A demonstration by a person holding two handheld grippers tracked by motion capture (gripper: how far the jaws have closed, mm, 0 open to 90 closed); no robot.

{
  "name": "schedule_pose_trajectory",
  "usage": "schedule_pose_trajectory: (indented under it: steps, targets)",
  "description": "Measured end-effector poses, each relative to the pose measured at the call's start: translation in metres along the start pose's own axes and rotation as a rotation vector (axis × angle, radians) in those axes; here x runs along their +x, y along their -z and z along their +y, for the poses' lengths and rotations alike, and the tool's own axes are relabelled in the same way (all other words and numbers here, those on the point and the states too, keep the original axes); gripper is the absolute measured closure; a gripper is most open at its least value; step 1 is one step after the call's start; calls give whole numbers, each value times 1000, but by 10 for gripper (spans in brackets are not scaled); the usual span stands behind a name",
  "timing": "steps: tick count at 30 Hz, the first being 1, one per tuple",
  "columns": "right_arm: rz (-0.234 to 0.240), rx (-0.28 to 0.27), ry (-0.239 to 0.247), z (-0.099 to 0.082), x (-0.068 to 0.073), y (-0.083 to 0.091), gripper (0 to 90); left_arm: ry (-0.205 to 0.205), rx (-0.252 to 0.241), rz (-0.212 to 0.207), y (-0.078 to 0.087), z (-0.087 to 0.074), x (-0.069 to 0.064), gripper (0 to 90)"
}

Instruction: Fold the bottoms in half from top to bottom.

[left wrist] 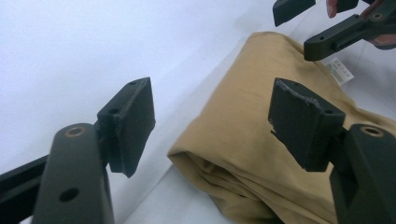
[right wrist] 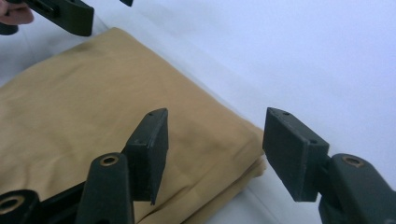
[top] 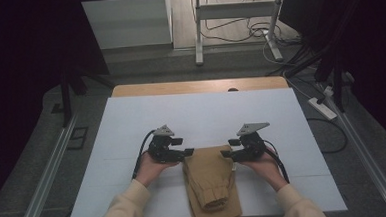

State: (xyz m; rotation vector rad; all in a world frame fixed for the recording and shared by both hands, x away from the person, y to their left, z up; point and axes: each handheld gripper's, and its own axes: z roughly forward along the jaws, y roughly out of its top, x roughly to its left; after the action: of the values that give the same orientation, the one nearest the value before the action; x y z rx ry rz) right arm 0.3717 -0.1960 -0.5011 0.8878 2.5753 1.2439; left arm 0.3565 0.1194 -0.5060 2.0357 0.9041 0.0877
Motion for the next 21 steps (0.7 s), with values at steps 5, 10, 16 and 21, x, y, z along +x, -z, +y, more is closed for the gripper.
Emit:
schedule_pose_trajectory:
  steps: [5,10,16,21]
  targets:
    - [-9,5,-22,3,-6,-5,406,10,11,7,-4,1,5,312]
    - [-18,11,-30,7,-10,-12,406,7,34,16,-9,1,7,311]
    - [-14,30,-48,7,-15,-21,401,18,56,6,-12,-1,10,306]
    - [-2,45,-63,6,-17,-25,390,21,80,-2,-16,-4,9,301]
